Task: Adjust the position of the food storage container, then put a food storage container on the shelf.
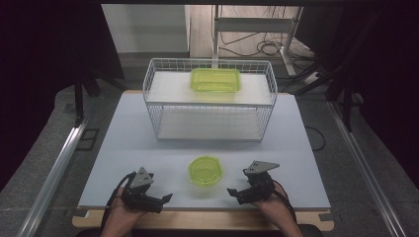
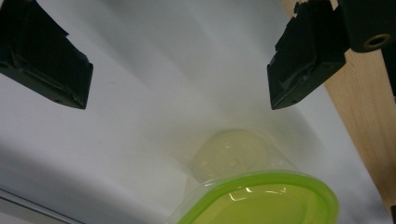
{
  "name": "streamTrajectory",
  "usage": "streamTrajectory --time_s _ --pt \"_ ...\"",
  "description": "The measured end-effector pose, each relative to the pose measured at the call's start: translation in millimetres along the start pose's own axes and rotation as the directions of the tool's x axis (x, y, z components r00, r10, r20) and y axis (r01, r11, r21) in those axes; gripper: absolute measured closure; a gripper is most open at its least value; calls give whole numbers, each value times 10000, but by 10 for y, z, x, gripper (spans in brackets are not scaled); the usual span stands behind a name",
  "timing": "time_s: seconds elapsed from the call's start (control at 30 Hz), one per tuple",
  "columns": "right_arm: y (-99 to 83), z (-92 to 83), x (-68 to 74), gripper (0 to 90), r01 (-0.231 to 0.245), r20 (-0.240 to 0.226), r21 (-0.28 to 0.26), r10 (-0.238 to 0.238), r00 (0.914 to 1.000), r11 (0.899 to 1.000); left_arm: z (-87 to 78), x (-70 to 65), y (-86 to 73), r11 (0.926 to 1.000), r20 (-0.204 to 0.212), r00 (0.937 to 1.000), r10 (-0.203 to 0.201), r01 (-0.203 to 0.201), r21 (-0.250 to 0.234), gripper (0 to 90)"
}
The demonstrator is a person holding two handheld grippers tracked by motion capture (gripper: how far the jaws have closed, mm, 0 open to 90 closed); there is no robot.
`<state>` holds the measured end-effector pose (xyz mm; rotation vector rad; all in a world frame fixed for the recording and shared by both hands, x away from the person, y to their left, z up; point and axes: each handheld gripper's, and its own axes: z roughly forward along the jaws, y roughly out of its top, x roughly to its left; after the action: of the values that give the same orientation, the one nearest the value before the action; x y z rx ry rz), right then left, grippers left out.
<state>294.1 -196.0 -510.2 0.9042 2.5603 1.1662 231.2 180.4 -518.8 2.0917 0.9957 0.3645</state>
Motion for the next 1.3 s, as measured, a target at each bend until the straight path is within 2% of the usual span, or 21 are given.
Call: streamTrajectory --time_s 0.1,0.3,0.43,0.63,0.7,0.83,0.93,1.17,1.3 --pt "-2 5 -5 53 -40 178 26 40 9998 10000 4 2 -4 10000 -71 10000 43 -44 -5 30" --pt "27 11 -5 11 -484 299 113 480 9984 9988 31 -11 -14 9998 -24 9999 129 -129 173 34" --pt "76 -23 -31 87 -1207 -213 263 1213 9924 9923 41 -25 -10 9996 -26 9998 203 -202 217 35" --pt "175 -60 -73 184 -1645 -671 207 1655 9839 9862 27 -25 -5 9995 -112 9996 263 -261 167 40" --pt "208 -65 -91 189 -1843 -827 61 1841 9794 9829 25 -26 -5 9994 -125 9995 292 -290 176 41" --pt "259 -66 -127 224 -1862 -871 -15 1854 9788 9825 26 -26 -3 9994 -119 9994 310 -308 161 44" --pt "285 -60 -151 253 -2012 -1004 -75 1995 9747 9795 32 -32 -5 9991 -149 9992 367 -364 199 45" --pt "380 -32 -162 298 -1902 -1102 -134 1877 9760 9816 44 -54 -5 9985 -188 9985 521 -518 195 45" --pt "447 7 -195 340 -1966 -1376 14 1949 9711 9805 53 -59 -8 9975 -244 9976 652 -645 298 46"
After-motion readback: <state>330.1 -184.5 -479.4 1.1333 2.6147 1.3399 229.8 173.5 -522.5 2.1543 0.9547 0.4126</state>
